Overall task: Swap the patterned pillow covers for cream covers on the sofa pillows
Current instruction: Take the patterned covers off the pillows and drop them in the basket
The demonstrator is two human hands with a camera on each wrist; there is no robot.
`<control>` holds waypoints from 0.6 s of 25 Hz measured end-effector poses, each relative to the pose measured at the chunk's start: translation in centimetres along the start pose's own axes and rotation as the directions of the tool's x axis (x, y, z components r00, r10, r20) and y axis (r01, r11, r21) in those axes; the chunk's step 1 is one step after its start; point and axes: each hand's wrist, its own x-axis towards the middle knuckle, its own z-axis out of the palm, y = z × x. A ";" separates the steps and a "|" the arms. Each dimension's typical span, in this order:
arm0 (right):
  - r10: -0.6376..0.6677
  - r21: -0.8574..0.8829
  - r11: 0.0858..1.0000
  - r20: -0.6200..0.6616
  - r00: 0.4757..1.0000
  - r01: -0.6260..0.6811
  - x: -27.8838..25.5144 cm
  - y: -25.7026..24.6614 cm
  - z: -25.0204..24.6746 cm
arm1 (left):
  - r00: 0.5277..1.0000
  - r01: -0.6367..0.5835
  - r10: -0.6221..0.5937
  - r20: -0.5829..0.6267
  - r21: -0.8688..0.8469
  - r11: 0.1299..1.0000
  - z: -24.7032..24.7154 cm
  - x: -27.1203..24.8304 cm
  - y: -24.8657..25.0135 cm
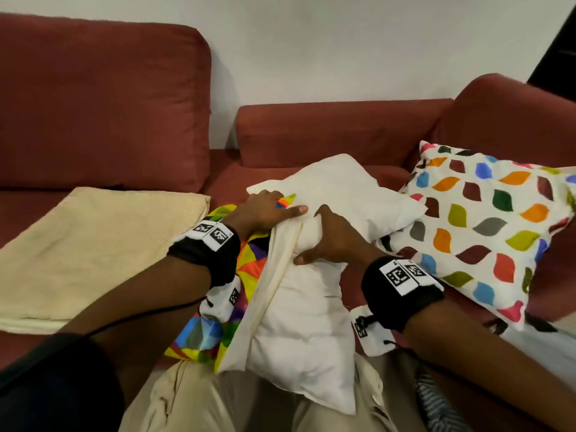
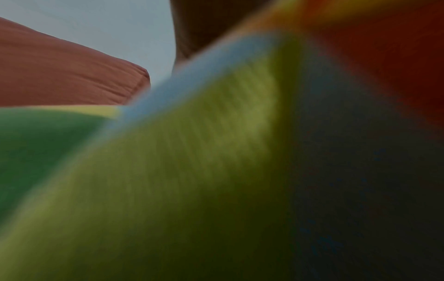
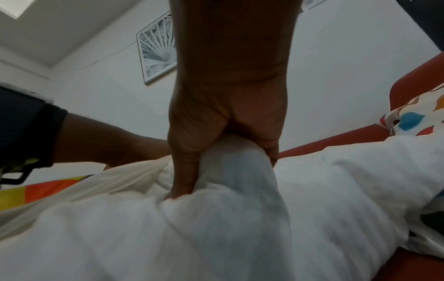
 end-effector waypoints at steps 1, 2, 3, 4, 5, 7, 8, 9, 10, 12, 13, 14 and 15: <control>-0.035 0.010 0.999 0.003 0.999 0.035 -0.2 -0.2 0.3 | 0.999 0.021 -0.022 0.027 0.045 0.999 0.3 0.2 0.2; -0.073 0.023 0.997 0.014 0.997 0.073 -0.4 -0.1 0.4 | 0.999 0.036 -0.038 0.019 0.079 0.996 0.6 0.4 0.3; -0.119 0.041 0.992 0.023 0.993 0.118 -0.8 0.0 0.4 | 0.999 0.032 -0.031 -0.015 0.115 0.993 0.9 0.6 0.0; -0.161 0.057 0.986 0.026 0.987 0.160 -1.4 0.1 0.4 | 0.998 0.010 0.000 -0.064 0.157 0.988 0.9 0.5 -0.2; -0.195 0.070 0.979 0.025 0.980 0.193 -2.0 0.1 0.2 | 0.990 -0.021 0.047 -0.129 0.189 0.982 0.8 0.2 -0.4; -0.244 0.105 0.965 0.026 0.969 0.240 -3.6 -0.4 -0.6 | 0.963 -0.056 0.106 -0.247 0.201 0.978 -0.1 -0.8 -1.0; -0.267 0.123 0.957 0.027 0.963 0.262 -4.4 -0.8 -1.1 | 0.954 -0.034 0.090 -0.286 0.197 0.980 -0.7 -1.5 -1.5; -0.292 0.135 0.949 0.026 0.956 0.287 -5.3 -1.3 -1.7 | 0.945 0.010 0.053 -0.324 0.190 0.982 -1.4 -2.2 -2.2; -0.318 0.137 0.940 0.026 0.948 0.312 -6.4 -1.7 -2.3 | 0.931 0.061 0.009 -0.364 0.179 0.982 -2.2 -3.2 -3.1; -0.362 0.133 0.925 0.028 0.932 0.356 -8.3 -1.7 -3.6 | 0.901 0.141 -0.065 -0.429 0.149 0.979 -3.9 -4.9 -5.2; -0.366 0.142 0.923 0.030 0.930 0.358 -9.2 -1.4 -4.1 | 0.887 0.175 -0.100 -0.451 0.128 0.976 -4.4 -5.7 -6.2; -0.349 0.140 0.930 0.041 0.936 0.341 -9.8 -1.2 -4.7 | 0.876 0.206 -0.139 -0.461 0.098 0.974 -4.7 -6.4 -7.1; -0.304 0.113 0.949 0.063 0.951 0.296 -10.1 -1.0 -5.2 | 0.867 0.220 -0.170 -0.469 0.053 0.974 -4.6 -7.0 -7.4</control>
